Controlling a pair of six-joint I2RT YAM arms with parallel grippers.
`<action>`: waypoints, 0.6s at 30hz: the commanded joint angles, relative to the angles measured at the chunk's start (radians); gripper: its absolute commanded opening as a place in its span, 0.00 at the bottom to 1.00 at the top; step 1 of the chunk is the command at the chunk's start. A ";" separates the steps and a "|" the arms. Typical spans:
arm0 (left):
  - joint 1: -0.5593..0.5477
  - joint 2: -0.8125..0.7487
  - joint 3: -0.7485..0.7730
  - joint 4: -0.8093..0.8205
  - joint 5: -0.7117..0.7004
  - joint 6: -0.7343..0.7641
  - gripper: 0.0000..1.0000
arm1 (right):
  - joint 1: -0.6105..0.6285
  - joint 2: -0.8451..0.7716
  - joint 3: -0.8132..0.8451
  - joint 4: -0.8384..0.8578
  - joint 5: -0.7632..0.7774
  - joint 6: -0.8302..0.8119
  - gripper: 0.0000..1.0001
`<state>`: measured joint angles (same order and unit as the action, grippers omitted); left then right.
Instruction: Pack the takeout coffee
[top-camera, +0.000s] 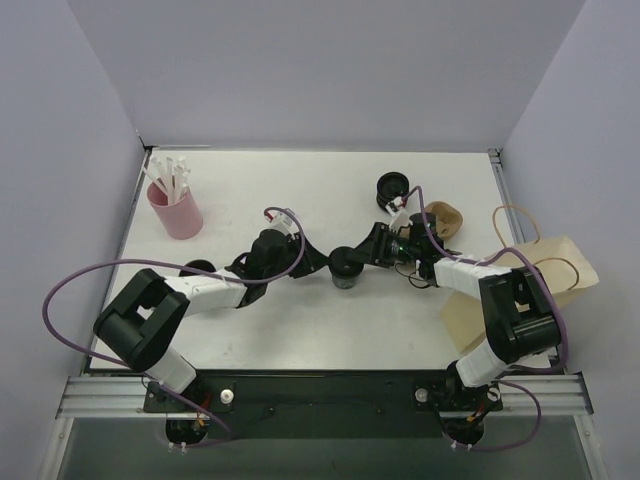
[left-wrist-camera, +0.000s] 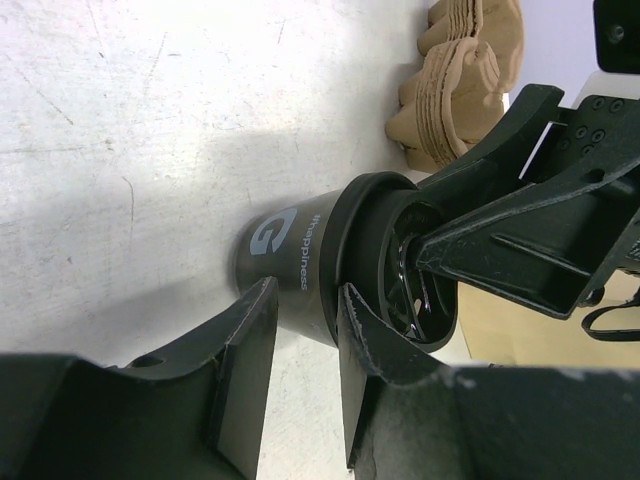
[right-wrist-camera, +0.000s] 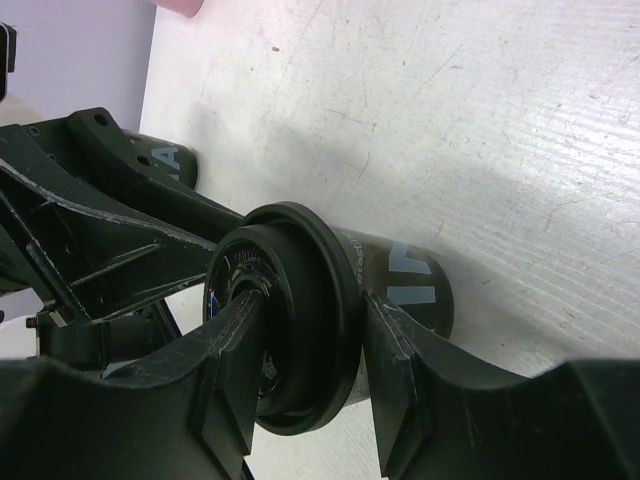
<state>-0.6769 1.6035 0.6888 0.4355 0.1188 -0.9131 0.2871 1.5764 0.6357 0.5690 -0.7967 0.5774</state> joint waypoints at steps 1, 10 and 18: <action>-0.004 0.069 -0.115 -0.425 -0.179 0.100 0.39 | 0.015 0.093 -0.083 -0.267 0.163 -0.097 0.24; -0.019 0.082 -0.115 -0.412 -0.174 0.095 0.40 | 0.015 0.088 -0.094 -0.255 0.160 -0.088 0.23; 0.014 -0.117 0.141 -0.615 -0.096 0.173 0.46 | 0.015 0.037 -0.059 -0.280 0.103 -0.083 0.23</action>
<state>-0.6968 1.5265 0.7334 0.2707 0.0616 -0.8810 0.2955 1.5673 0.6353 0.5819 -0.8047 0.5831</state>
